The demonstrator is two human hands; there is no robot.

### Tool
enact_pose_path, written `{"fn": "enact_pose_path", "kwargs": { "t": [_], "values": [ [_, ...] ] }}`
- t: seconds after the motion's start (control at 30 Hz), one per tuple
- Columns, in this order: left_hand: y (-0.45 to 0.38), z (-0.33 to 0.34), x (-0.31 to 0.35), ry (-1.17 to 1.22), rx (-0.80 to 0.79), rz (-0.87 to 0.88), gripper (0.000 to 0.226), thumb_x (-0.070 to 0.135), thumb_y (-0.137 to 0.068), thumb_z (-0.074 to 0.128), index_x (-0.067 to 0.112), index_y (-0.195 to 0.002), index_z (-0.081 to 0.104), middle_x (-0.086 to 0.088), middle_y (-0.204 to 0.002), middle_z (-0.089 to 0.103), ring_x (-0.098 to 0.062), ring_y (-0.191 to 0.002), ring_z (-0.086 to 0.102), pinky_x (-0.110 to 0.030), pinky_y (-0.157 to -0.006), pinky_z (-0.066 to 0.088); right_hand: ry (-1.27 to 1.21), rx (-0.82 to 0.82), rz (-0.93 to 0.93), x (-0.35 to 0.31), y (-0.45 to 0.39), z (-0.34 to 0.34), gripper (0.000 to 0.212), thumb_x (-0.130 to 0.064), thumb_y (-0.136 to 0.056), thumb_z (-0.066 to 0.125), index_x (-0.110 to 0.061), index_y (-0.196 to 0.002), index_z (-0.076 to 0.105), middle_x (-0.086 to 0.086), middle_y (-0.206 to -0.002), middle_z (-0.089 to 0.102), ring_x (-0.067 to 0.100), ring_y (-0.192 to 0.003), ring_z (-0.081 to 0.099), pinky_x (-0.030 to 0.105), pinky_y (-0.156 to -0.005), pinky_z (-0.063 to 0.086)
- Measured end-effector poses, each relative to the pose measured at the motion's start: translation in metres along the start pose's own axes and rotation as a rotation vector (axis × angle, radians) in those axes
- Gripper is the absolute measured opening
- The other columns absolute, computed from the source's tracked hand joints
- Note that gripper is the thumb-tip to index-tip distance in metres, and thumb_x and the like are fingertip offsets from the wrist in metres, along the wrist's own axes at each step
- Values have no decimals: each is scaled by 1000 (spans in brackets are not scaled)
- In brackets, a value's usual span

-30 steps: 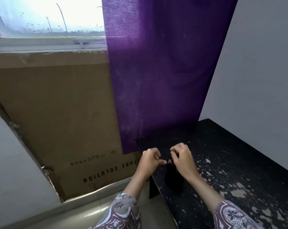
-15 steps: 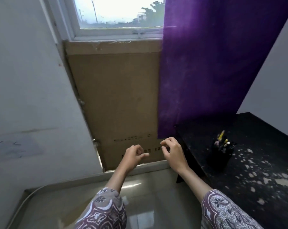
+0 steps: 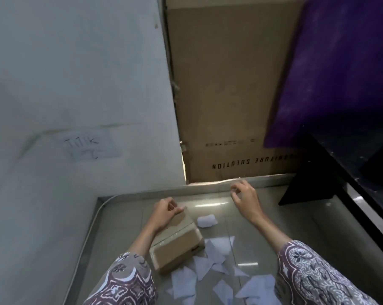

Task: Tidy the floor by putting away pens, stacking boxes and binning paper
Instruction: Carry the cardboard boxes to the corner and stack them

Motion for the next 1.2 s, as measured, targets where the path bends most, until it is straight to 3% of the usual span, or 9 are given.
{"fn": "enact_pose_path", "kwargs": {
  "t": [0.13,0.3,0.47,0.7,0.87,1.03,1.2],
  "values": [
    [13,-1,-70,75,16,-97,19,25,-82,68,15,-75,55,-4,-73,58,-20,-72,54,-29,-65,43,11,-103,38,5,15,60,14,-8,-87,54,-5,-96,65,7,-99,60,21,-86,58,37,-76,48],
    [15,9,-143,109,57,-192,22,26,-86,64,6,-93,56,-7,-86,55,-20,-81,51,-25,-64,38,2,-241,48,26,13,133,18,-9,-87,54,-4,-101,64,11,-105,62,22,-89,58,36,-79,49],
    [6,39,-221,189,117,-322,23,25,-87,63,10,-98,49,-7,-99,53,-19,-91,49,-23,-77,35,-31,-365,101,66,13,212,27,-11,-89,55,-2,-115,59,13,-118,59,24,-101,57,30,-81,45],
    [-26,104,-333,267,201,-420,27,27,-88,61,12,-104,46,-7,-109,49,-22,-104,47,-26,-82,33,-92,-423,206,149,9,329,31,-6,-87,57,4,-117,57,21,-119,59,28,-99,57,25,-80,39],
    [-55,152,-413,288,252,-529,47,26,-89,59,2,-126,43,-17,-131,46,-28,-120,45,-27,-88,35,-82,-476,239,210,6,400,43,-11,-89,57,2,-129,47,19,-132,52,30,-116,52,22,-84,35],
    [-78,198,-476,303,263,-605,58,32,-88,60,4,-133,36,-19,-139,38,-32,-127,41,-37,-100,36,-62,-496,260,264,8,457,50,-12,-90,57,2,-135,40,18,-139,45,31,-126,44,31,-97,36],
    [-98,231,-521,354,249,-645,54,31,-87,61,3,-128,38,-16,-131,44,-32,-122,47,-33,-97,39,-113,-490,323,303,11,498,43,-15,-93,52,1,-131,41,17,-131,50,30,-118,48,18,-77,31]
  ]
}}
Point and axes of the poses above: each hand's wrist, its own y-axis away from the middle knuckle, its own z-axis out of the palm, x = y × z, the point moved 8 cm from there along -y, towards the middle knuckle
